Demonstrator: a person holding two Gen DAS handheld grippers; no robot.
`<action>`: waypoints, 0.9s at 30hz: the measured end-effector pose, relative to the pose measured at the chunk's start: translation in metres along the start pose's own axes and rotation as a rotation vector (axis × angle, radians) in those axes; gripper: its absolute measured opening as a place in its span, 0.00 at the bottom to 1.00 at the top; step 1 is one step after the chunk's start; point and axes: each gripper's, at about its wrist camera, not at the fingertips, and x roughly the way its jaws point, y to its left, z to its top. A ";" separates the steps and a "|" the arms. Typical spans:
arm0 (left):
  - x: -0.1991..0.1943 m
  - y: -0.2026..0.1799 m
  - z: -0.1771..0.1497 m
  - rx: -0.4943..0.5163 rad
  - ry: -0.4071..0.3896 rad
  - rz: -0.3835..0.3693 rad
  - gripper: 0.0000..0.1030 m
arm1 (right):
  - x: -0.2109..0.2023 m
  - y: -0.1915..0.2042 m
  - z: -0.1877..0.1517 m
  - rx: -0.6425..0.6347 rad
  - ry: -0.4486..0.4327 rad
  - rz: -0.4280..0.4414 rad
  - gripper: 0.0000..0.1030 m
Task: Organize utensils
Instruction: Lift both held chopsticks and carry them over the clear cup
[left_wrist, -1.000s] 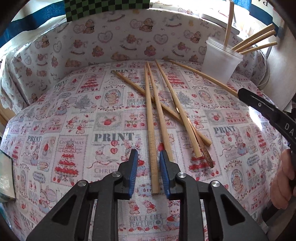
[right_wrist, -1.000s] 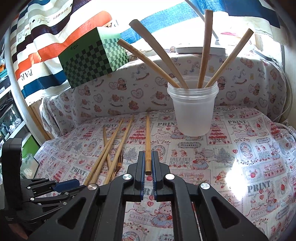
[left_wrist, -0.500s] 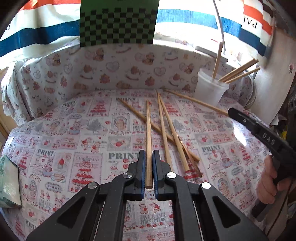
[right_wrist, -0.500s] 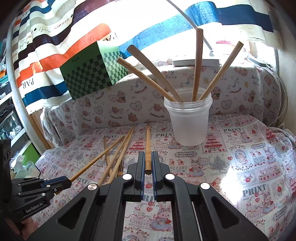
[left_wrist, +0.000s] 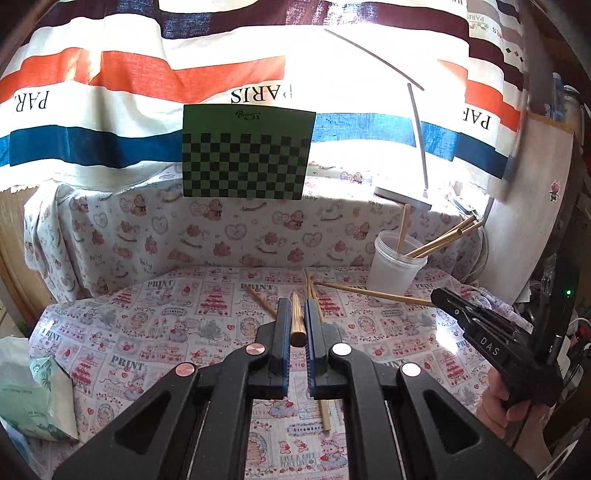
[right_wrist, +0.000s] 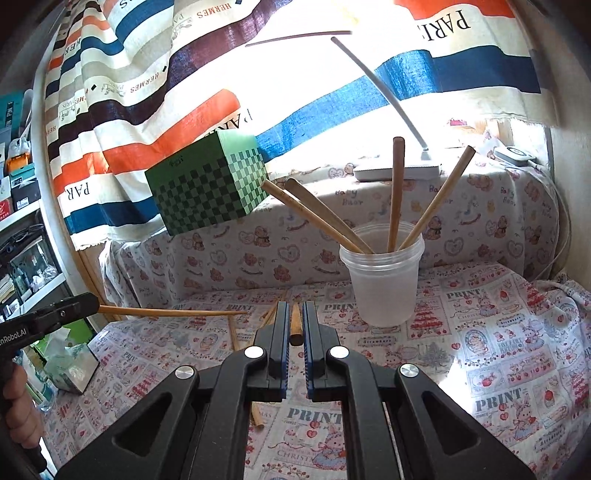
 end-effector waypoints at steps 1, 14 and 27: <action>0.000 0.000 0.003 0.004 0.001 0.005 0.05 | 0.000 0.001 0.003 0.000 0.015 0.002 0.07; -0.008 -0.010 0.073 0.007 0.005 -0.121 0.05 | -0.060 0.014 0.107 -0.098 0.002 -0.069 0.07; 0.020 -0.053 0.147 0.086 0.031 -0.174 0.05 | -0.071 -0.007 0.220 -0.045 -0.126 -0.072 0.07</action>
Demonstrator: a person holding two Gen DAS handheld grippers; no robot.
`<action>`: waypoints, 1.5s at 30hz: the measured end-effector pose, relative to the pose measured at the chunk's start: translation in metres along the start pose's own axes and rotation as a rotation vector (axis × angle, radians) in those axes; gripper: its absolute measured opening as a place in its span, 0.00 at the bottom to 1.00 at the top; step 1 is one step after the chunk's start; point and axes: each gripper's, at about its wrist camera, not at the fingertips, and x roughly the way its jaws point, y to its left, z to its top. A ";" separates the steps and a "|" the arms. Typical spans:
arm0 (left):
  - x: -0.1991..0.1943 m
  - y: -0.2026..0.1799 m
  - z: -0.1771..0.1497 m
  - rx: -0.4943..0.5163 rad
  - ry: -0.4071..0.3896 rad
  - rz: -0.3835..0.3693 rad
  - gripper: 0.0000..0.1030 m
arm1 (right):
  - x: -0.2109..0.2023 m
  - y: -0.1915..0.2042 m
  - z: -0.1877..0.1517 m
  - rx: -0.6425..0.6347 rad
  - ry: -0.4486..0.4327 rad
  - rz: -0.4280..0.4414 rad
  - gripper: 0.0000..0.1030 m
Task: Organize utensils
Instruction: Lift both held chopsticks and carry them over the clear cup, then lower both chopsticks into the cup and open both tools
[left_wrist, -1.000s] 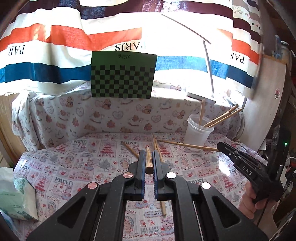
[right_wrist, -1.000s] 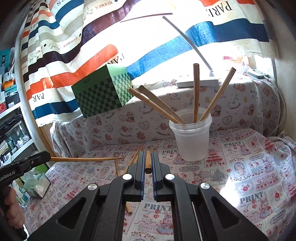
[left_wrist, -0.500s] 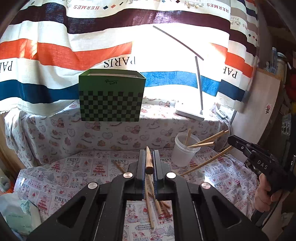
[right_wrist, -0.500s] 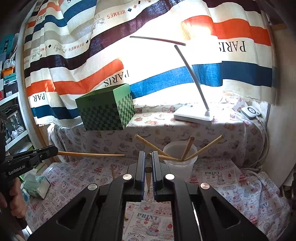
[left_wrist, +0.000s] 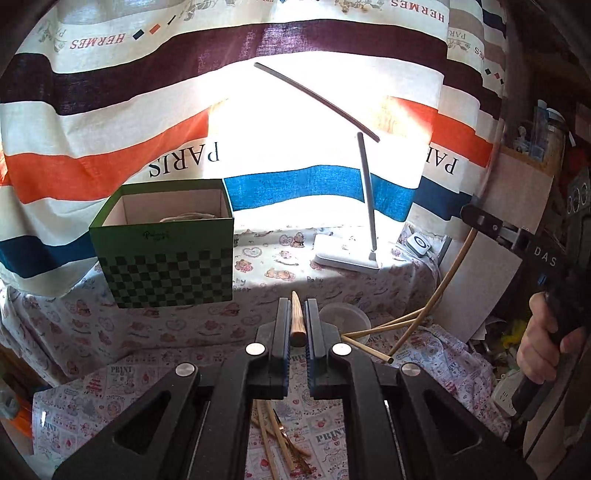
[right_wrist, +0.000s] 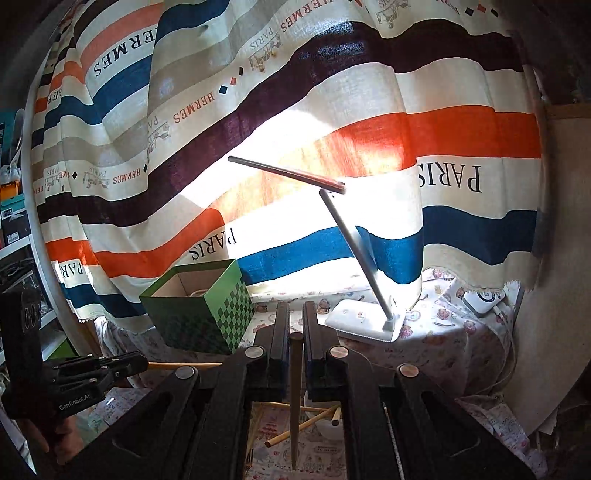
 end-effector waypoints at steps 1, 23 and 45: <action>0.004 -0.003 0.004 0.010 0.009 0.002 0.05 | 0.004 -0.002 0.007 0.005 -0.012 -0.001 0.07; 0.098 -0.036 0.026 0.102 0.225 -0.083 0.06 | 0.135 -0.074 0.006 0.049 0.072 -0.076 0.07; 0.041 -0.063 0.047 0.229 0.180 -0.169 0.06 | 0.152 -0.092 -0.004 0.064 0.137 -0.033 0.07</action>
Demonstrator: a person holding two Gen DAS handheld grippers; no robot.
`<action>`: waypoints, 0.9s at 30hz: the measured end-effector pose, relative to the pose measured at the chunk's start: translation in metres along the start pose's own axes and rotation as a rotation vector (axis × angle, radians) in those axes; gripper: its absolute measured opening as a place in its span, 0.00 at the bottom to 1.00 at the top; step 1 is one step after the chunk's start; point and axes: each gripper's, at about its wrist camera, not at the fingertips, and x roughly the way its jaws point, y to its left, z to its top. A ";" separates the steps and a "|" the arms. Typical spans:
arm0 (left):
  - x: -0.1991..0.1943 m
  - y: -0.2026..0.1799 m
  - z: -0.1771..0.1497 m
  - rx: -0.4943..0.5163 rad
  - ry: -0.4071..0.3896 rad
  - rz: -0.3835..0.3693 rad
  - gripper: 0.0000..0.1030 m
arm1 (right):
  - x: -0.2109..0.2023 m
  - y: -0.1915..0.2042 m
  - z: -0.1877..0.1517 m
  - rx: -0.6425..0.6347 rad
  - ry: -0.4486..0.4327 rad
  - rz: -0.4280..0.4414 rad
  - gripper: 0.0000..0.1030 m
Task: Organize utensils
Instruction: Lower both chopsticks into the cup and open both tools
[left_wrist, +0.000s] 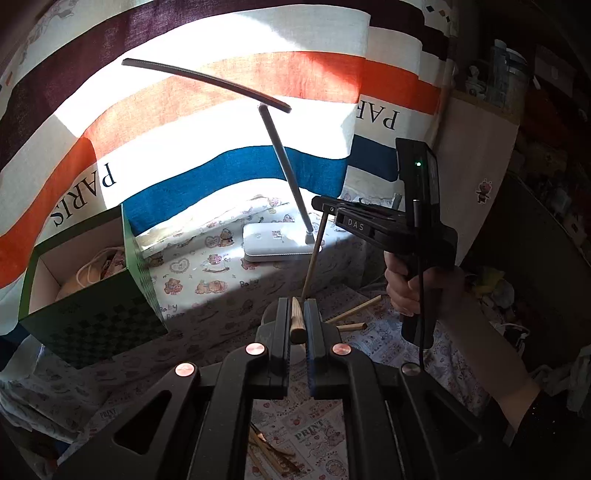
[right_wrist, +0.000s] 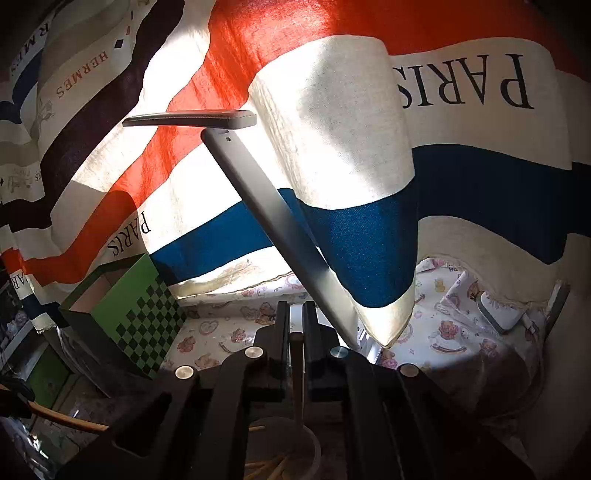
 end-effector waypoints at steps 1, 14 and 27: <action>0.001 -0.003 0.000 0.011 0.004 0.013 0.06 | 0.001 -0.002 0.000 0.008 0.007 0.005 0.07; 0.099 0.038 0.009 -0.120 0.083 0.062 0.06 | 0.017 0.001 -0.009 -0.013 0.062 -0.003 0.07; 0.128 0.065 0.013 -0.168 0.001 0.139 0.38 | 0.030 -0.020 -0.015 0.017 0.123 -0.035 0.08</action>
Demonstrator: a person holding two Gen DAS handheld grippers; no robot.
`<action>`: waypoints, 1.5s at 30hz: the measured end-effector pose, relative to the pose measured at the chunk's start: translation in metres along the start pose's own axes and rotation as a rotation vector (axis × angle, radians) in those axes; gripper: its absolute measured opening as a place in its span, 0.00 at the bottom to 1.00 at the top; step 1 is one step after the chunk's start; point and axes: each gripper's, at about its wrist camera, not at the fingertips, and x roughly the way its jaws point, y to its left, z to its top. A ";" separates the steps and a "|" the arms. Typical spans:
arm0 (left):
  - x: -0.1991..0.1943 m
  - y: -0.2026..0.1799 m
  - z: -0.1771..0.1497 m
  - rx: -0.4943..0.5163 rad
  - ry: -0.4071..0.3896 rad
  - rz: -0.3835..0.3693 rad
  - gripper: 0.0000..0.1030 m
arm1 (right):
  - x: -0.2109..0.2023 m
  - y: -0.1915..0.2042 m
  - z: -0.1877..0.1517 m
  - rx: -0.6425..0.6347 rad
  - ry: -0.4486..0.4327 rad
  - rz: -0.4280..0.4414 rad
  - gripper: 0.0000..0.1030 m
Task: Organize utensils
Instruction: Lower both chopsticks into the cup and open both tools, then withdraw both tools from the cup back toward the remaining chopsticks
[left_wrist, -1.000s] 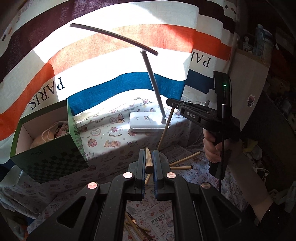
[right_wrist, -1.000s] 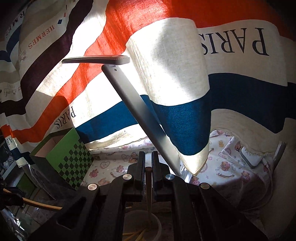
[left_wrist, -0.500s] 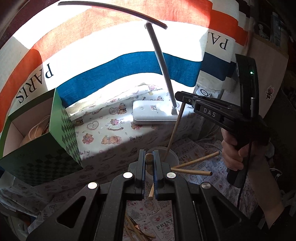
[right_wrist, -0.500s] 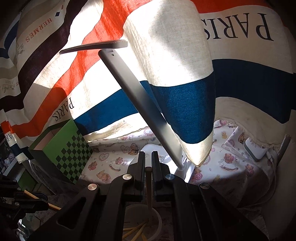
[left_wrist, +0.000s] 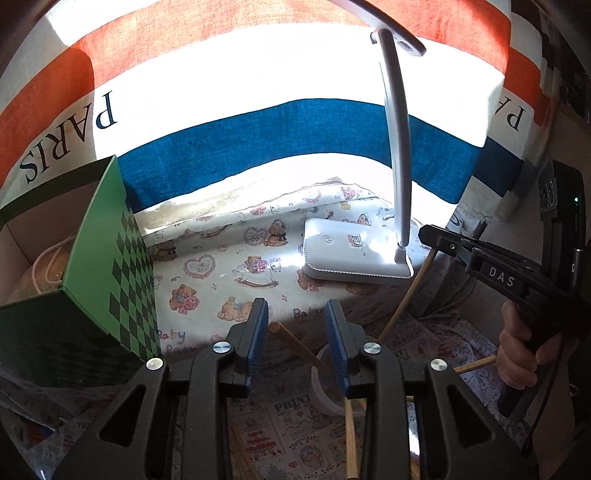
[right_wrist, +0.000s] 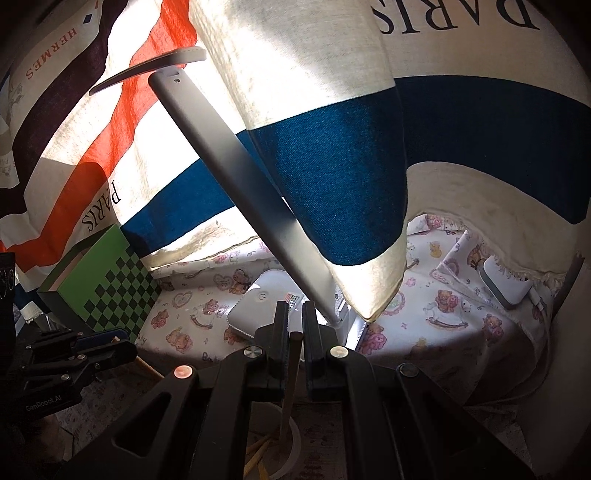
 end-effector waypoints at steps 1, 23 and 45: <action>-0.007 -0.001 0.000 0.014 -0.027 0.014 0.41 | -0.002 -0.001 0.000 0.004 0.000 -0.006 0.15; -0.183 0.027 -0.145 0.042 -0.553 0.417 1.00 | -0.188 0.062 -0.107 -0.075 -0.378 -0.038 0.61; -0.071 0.056 -0.280 -0.155 -0.130 0.420 1.00 | -0.114 0.064 -0.246 -0.048 -0.075 -0.111 0.61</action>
